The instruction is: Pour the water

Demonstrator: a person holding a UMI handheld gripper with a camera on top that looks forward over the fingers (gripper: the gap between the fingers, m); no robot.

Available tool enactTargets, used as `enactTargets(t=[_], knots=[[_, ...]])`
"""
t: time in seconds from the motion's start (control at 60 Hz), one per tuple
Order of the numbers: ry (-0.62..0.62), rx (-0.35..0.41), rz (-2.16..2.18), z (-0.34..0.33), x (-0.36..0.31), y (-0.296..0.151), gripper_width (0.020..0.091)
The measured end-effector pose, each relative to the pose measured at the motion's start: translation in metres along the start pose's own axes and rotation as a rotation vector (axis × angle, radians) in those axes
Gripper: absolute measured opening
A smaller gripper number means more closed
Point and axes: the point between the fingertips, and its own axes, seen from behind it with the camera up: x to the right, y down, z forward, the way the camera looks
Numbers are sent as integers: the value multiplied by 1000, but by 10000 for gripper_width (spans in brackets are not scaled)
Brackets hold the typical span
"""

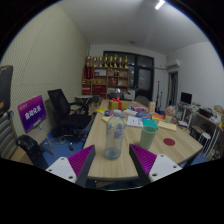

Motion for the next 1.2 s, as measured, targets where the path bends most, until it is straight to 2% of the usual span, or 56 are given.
enactTargets(t=[0.3,0.55,0.583,0.767,0.8,0.817,0.883,0.933,1.05,1.167,1.2], knots=[[-66,25,-13,142,12,23,769],[-94,118,-20,197,10,-6,745],[-102,120,-24,201,8,-6,650],[-139,144,-11,208,10,-4,540],[-152,129,-15,210,10,-4,541],[-156,118,-14,211,10,-4,495],[-173,76,15,216,12,-3,455],[-200,36,37,218,8,-4,448],[-280,40,304,212,14,-51,452],[-395,24,861,194,31,-118,449],[-439,17,1012,212,53,-115,450]])
